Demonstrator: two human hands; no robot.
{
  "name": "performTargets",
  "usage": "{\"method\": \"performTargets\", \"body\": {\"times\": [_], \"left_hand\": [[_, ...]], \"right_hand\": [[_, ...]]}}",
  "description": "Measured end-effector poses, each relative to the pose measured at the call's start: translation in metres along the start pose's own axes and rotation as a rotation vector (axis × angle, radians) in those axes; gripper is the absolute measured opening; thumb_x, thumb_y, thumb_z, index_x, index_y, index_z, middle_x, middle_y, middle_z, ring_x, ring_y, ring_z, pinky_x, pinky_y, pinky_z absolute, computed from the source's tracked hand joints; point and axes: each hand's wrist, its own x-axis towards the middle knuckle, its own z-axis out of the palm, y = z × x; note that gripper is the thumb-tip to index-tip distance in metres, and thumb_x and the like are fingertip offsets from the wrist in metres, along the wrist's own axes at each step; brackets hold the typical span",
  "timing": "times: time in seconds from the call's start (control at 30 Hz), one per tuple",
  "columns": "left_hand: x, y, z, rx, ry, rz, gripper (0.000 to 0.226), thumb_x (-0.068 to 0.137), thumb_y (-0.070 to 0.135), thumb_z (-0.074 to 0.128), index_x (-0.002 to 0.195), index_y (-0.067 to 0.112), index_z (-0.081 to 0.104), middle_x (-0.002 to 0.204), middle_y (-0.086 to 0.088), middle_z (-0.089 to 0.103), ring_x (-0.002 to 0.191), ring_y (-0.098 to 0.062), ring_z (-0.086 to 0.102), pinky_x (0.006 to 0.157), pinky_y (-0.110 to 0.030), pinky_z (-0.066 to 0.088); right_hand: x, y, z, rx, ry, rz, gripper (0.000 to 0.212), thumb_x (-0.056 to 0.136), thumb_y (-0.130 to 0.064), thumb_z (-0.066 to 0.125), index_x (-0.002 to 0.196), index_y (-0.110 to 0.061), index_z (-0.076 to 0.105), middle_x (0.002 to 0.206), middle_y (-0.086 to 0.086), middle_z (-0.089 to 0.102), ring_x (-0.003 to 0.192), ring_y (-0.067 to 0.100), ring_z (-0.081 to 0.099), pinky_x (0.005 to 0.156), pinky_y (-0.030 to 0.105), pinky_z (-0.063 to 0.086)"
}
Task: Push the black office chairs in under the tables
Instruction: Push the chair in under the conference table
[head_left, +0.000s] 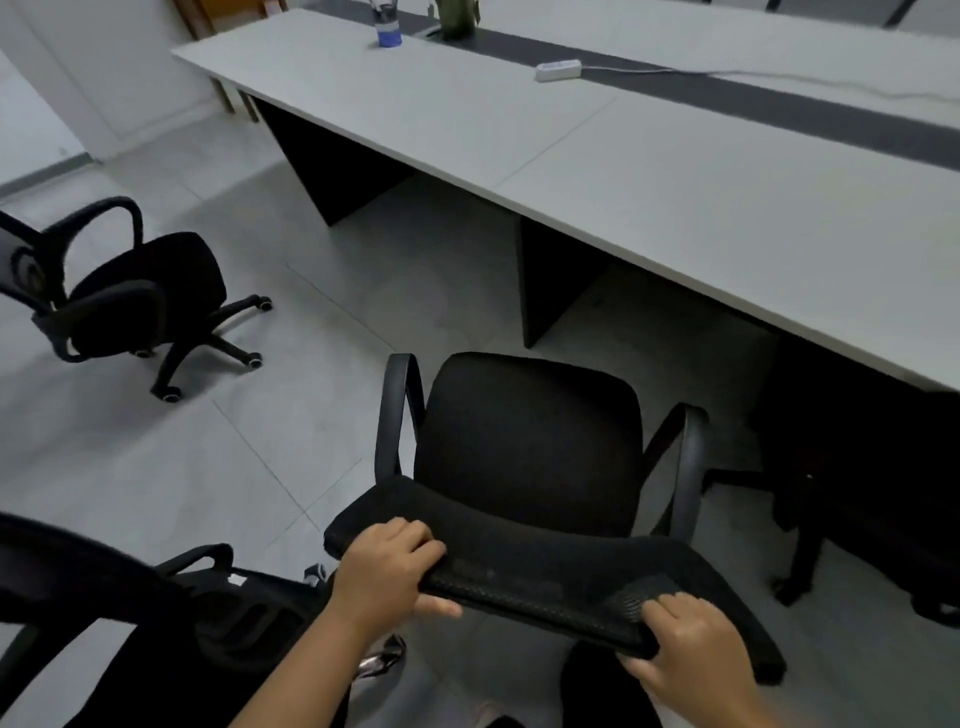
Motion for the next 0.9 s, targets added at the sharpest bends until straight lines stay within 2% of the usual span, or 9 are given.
{"method": "performTargets", "body": {"times": [0.17, 0.23, 0.3, 0.4, 0.53, 0.63, 0.7, 0.77, 0.9], "left_hand": [[0.032, -0.014, 0.002, -0.024, -0.067, 0.09, 0.088, 0.079, 0.075, 0.002, 0.058, 0.023, 0.07, 0.058, 0.011, 0.064, 0.05, -0.008, 0.06, 0.052, -0.017, 0.041], [0.045, -0.015, 0.007, -0.033, -0.054, 0.105, 0.084, 0.075, 0.077, 0.007, 0.056, 0.023, 0.069, 0.056, 0.01, 0.063, 0.049, -0.008, 0.059, 0.056, -0.016, 0.036], [0.062, -0.011, 0.013, -0.046, -0.043, 0.113, 0.085, 0.077, 0.076, 0.005, 0.054, 0.023, 0.067, 0.054, 0.009, 0.062, 0.048, -0.01, 0.058, 0.06, -0.024, 0.032], [0.088, -0.001, 0.026, -0.057, -0.026, 0.126, 0.086, 0.078, 0.075, 0.002, 0.052, 0.023, 0.065, 0.052, 0.009, 0.059, 0.046, -0.01, 0.058, 0.062, -0.025, 0.031], [0.124, -0.018, 0.037, -0.073, -0.033, 0.132, 0.072, 0.063, 0.079, 0.022, 0.05, 0.023, 0.065, 0.051, 0.011, 0.058, 0.047, -0.007, 0.057, 0.063, -0.023, 0.03], [0.145, -0.041, 0.042, -0.079, 0.035, 0.13, 0.075, 0.072, 0.077, 0.018, 0.05, 0.021, 0.062, 0.051, 0.01, 0.058, 0.06, -0.003, 0.042, 0.062, -0.022, 0.029], [0.159, -0.05, 0.047, -0.082, 0.052, 0.135, 0.073, 0.07, 0.077, 0.021, 0.05, 0.019, 0.062, 0.05, 0.008, 0.058, 0.064, -0.006, 0.034, 0.062, -0.022, 0.029], [0.179, -0.05, 0.051, -0.052, 0.022, 0.136, 0.068, 0.063, 0.077, 0.026, 0.051, 0.02, 0.062, 0.051, 0.009, 0.059, 0.062, -0.004, 0.042, 0.062, -0.022, 0.029], [0.22, -0.052, 0.053, 0.02, -0.102, 0.141, 0.081, 0.073, 0.078, 0.008, 0.055, 0.025, 0.065, 0.055, 0.012, 0.061, 0.05, -0.005, 0.057, 0.055, -0.014, 0.033]], "right_hand": [[0.0, -0.006, -0.004, 0.011, 0.048, 0.064, 0.048, 0.013, -0.023, 0.09, 0.04, -0.014, 0.051, 0.04, -0.001, 0.051, 0.06, 0.01, 0.039, 0.059, 0.023, 0.032], [0.006, 0.0, -0.005, -0.012, 0.065, 0.067, 0.047, 0.013, -0.019, 0.089, 0.04, -0.014, 0.05, 0.04, -0.001, 0.051, 0.063, 0.011, 0.036, 0.06, 0.022, 0.033], [0.013, 0.011, -0.008, -0.022, 0.062, 0.122, 0.046, 0.011, -0.014, 0.086, 0.038, -0.013, 0.049, 0.039, 0.0, 0.049, 0.059, 0.012, 0.038, 0.059, 0.022, 0.032], [0.023, 0.034, -0.01, -0.038, 0.03, 0.211, 0.047, 0.007, -0.014, 0.085, 0.037, -0.012, 0.049, 0.037, 0.001, 0.048, 0.039, 0.015, 0.049, 0.058, 0.024, 0.032], [0.054, 0.042, -0.006, -0.021, 0.071, 0.231, 0.04, 0.014, -0.02, 0.081, 0.035, -0.012, 0.048, 0.036, 0.0, 0.047, 0.034, 0.012, 0.05, 0.058, 0.023, 0.033], [0.084, 0.038, 0.001, -0.021, 0.129, 0.211, 0.025, 0.032, -0.029, 0.068, 0.035, -0.014, 0.049, 0.036, -0.002, 0.047, 0.034, 0.014, 0.048, 0.053, 0.023, 0.033], [0.099, 0.044, 0.005, -0.039, 0.103, 0.21, 0.03, 0.031, -0.033, 0.073, 0.036, -0.017, 0.049, 0.036, -0.002, 0.047, 0.035, 0.013, 0.048, 0.046, 0.02, 0.032], [0.113, 0.061, 0.005, -0.056, 0.059, 0.244, 0.041, 0.019, -0.032, 0.083, 0.037, -0.019, 0.049, 0.037, -0.003, 0.047, 0.035, 0.011, 0.049, 0.04, 0.015, 0.031], [0.144, 0.09, 0.002, 0.002, -0.034, 0.312, 0.05, 0.009, -0.029, 0.085, 0.037, -0.016, 0.047, 0.037, -0.002, 0.046, 0.034, 0.012, 0.049, 0.035, 0.013, 0.03]]}}
